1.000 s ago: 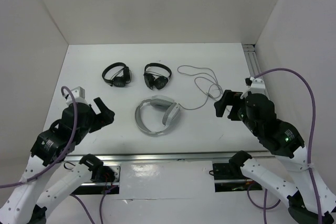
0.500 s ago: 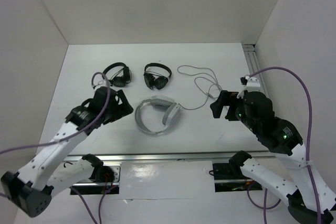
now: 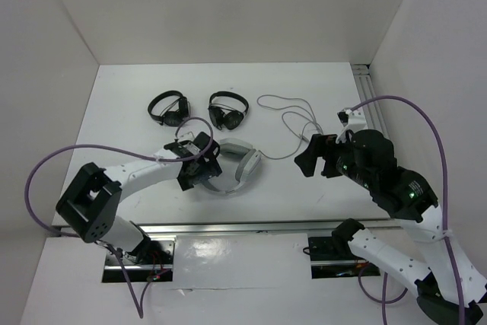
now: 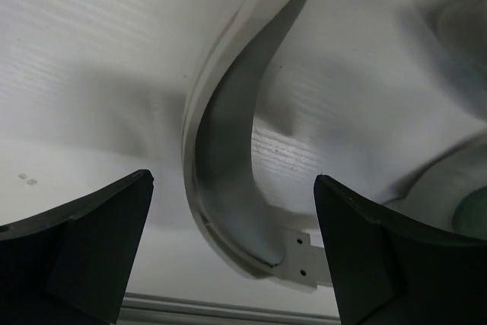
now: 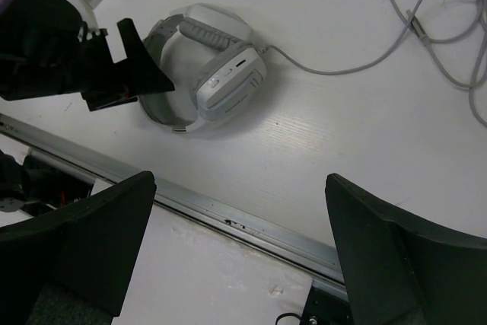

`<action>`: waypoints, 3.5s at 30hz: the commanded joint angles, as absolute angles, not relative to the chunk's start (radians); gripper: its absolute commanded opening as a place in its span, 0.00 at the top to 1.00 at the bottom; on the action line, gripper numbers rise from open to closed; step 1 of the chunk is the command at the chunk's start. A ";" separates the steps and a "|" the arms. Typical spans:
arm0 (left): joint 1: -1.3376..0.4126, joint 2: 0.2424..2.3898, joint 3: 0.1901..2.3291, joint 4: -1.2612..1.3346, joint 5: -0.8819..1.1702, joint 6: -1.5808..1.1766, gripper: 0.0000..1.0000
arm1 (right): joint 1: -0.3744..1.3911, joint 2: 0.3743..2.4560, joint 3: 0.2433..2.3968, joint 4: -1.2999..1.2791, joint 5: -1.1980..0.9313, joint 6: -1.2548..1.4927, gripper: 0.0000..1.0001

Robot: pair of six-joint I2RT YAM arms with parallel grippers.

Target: Wrap the headphones

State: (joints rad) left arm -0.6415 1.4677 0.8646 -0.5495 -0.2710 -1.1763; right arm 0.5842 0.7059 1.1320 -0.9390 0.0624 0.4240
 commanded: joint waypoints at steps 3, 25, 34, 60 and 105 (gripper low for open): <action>-0.667 1.549 0.905 -0.588 -0.350 -1.321 0.00 | 0.578 0.703 1.144 -0.865 0.015 0.407 0.00; -0.758 1.209 1.113 -1.087 -0.627 -1.236 1.00 | 0.560 0.635 0.955 -0.496 -0.251 0.463 0.00; -0.695 1.226 1.741 -1.319 -0.627 -0.654 1.00 | 0.560 0.637 0.761 -0.013 -0.280 0.443 0.00; -0.480 1.152 1.962 -1.315 -0.410 -0.552 1.00 | 0.630 1.112 0.635 0.549 -0.405 0.152 0.06; -0.459 0.761 1.028 -0.424 0.139 -1.290 1.00 | 0.822 1.325 0.687 0.640 -0.166 0.267 1.00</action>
